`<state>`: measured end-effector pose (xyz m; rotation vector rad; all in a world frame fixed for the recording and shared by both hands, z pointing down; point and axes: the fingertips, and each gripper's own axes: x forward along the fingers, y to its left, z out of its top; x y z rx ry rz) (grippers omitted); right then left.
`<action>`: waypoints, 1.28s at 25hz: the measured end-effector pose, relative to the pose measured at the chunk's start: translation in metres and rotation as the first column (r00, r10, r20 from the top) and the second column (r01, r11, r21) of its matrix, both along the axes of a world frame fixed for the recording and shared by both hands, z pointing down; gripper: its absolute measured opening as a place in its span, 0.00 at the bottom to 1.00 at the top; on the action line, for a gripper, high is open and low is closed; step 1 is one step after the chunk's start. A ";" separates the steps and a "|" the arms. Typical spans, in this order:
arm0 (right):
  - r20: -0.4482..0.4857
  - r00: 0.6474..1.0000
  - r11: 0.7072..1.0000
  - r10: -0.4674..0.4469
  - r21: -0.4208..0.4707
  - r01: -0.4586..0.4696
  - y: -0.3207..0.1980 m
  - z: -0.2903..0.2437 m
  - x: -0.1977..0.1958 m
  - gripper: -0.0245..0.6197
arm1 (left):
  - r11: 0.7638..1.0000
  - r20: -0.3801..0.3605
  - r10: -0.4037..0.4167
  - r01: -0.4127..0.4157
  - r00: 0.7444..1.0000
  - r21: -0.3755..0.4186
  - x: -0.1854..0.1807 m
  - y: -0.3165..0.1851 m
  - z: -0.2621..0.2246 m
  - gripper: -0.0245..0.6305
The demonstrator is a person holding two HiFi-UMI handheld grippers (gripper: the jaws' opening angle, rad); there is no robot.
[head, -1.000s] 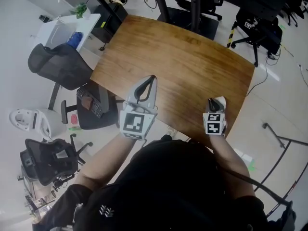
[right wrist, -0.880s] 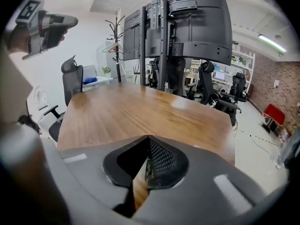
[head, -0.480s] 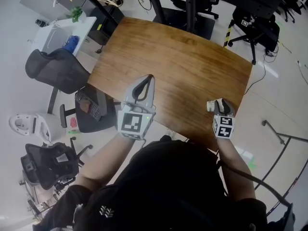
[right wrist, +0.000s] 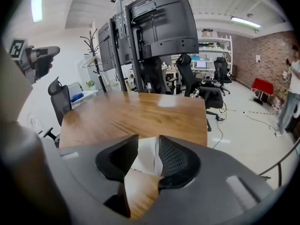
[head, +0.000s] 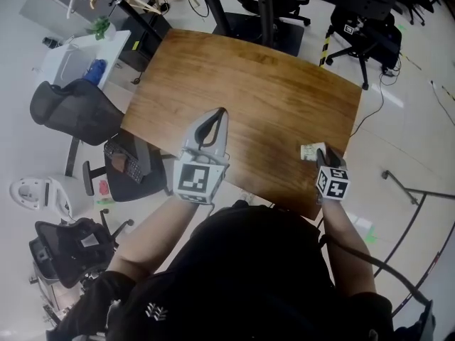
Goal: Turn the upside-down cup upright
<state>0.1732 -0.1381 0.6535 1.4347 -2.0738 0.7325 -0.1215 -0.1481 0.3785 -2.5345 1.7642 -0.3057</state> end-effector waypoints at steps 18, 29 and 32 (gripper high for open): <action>-0.139 0.949 0.954 -0.282 0.063 0.293 0.010 -0.027 -0.049 0.07 | 0.999 -0.009 0.028 -0.028 1.000 0.021 0.011 0.007 -0.008 0.04; -0.139 0.903 0.913 -0.406 -0.004 0.409 0.021 -0.011 -0.085 0.06 | 1.000 -0.018 0.009 -0.009 1.000 0.020 0.004 0.016 -0.003 0.04; -0.132 0.899 0.907 -0.417 0.006 0.421 0.020 -0.012 -0.093 0.08 | 1.000 -0.025 0.008 -0.007 1.000 0.018 0.003 0.016 0.000 0.04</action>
